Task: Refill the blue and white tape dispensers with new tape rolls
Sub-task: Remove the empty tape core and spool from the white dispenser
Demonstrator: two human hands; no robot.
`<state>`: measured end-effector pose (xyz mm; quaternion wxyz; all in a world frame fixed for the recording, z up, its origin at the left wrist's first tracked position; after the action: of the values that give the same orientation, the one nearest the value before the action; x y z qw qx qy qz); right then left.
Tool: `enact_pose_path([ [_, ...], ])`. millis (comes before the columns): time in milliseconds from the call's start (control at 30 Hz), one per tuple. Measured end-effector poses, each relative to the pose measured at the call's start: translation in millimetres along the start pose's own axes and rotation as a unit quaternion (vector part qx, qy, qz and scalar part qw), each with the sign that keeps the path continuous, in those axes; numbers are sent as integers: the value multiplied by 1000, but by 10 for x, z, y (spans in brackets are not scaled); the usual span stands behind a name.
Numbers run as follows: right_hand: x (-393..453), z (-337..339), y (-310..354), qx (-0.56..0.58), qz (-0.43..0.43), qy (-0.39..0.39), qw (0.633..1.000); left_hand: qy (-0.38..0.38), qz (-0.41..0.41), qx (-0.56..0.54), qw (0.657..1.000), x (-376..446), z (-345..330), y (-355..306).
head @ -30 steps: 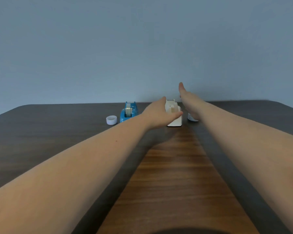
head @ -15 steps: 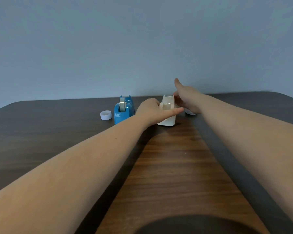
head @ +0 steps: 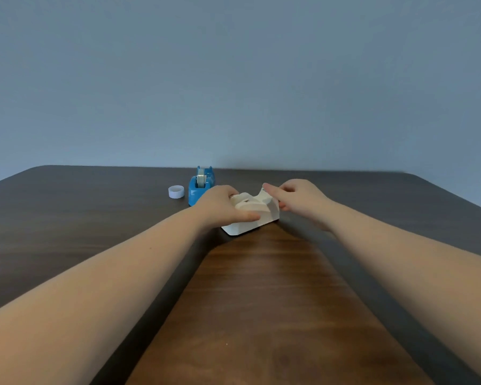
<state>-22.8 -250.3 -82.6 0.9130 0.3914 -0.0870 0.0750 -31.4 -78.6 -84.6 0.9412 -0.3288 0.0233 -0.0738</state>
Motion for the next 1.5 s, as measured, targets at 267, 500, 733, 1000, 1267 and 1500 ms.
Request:
enact_pose_path([
  [267, -417, -25, 114, 61, 38, -40, 997, 73, -27, -43, 996, -309, 51, 128],
  [500, -517, -354, 112, 98, 35, 73, 992, 173, -40, -68, 982, -408, 59, 231],
  [733, -645, -369, 159, 118, 60, 46, 990, 101, -12, -230, 968, -500, 160, 369],
  [1000, -690, -365, 203, 115, 64, 41, 990, 37, -15, -190, 981, -596, 239, 288],
  [1267, -704, -345, 246, 105, 64, 38, 992, -129, -51, -232, 963, -688, 436, 237],
  [1500, -787, -203, 550, 71, 124, -44, 989, -110, -39, -324, 939, -745, 417, 214],
])
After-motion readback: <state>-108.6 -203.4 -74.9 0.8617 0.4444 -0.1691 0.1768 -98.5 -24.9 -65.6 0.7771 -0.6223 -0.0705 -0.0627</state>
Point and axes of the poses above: each hand's wrist, its own x-axis towards the middle knuckle, its own z-axis out of the back of the hand, y = z × x, the point moved 7 cm from there along x, towards the middle knuckle, and after that the axes turned 8 degrees about z, right-handed, at the moved point
